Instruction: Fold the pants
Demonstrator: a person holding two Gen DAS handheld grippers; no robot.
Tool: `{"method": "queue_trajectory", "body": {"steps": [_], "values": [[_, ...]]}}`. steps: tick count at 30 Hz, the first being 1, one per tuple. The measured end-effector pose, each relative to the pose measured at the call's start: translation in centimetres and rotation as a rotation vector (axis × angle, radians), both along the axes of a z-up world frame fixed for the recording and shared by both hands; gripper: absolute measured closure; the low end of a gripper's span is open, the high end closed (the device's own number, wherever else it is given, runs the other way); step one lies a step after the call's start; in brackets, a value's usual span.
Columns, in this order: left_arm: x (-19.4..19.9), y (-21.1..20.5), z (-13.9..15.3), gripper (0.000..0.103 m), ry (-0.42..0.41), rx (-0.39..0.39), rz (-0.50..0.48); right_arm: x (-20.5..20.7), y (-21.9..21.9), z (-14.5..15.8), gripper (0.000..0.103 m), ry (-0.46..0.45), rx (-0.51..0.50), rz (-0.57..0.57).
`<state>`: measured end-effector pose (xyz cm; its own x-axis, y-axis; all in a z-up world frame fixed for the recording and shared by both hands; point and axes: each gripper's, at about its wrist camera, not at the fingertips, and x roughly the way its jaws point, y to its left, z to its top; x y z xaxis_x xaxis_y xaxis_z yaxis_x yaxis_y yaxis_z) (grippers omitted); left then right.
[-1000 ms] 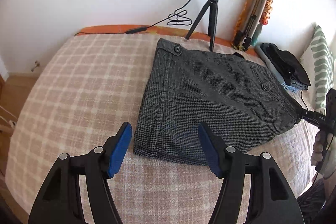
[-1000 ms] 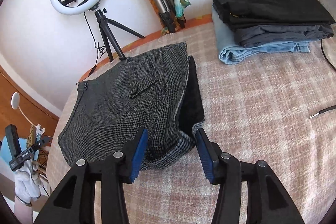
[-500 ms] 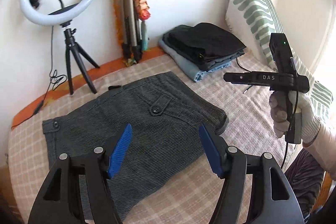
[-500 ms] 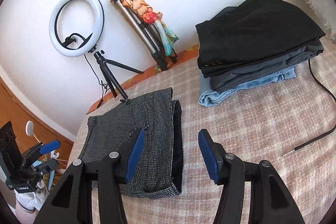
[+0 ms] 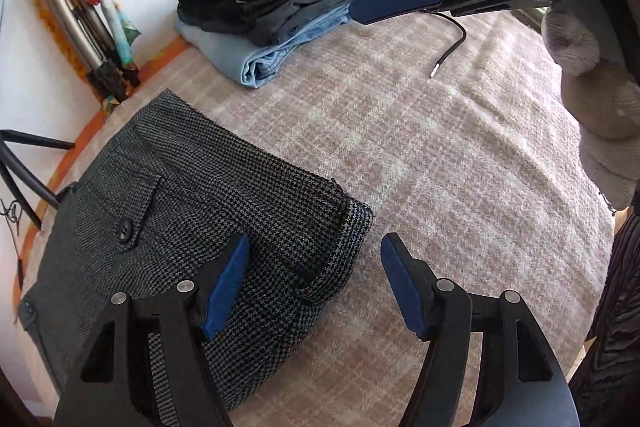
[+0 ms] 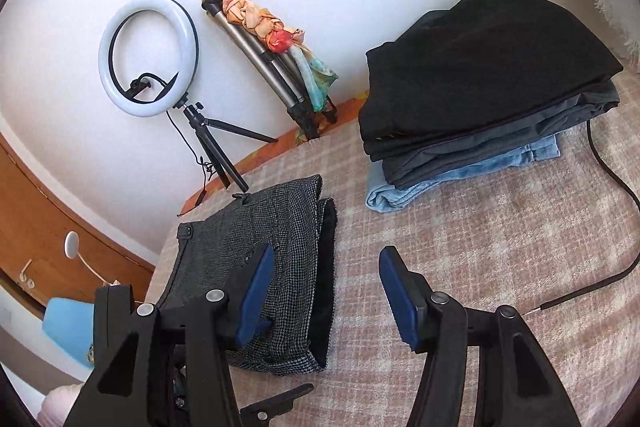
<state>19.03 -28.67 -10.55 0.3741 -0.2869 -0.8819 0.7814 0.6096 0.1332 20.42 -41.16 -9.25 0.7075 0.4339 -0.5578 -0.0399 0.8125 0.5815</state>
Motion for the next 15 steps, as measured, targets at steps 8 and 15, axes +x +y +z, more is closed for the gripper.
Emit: {"method": "queue_trajectory", "body": {"steps": [8,15], "values": [[0.4,1.1,-0.9,0.052,-0.066,-0.058,0.025,1.2,-1.2,-0.6,0.044,0.016,0.061,-0.032],[1.3,5.0,1.6,0.081,0.018,-0.285,0.122,3.7,2.3,-2.2,0.038,0.062,0.037,0.058]]}}
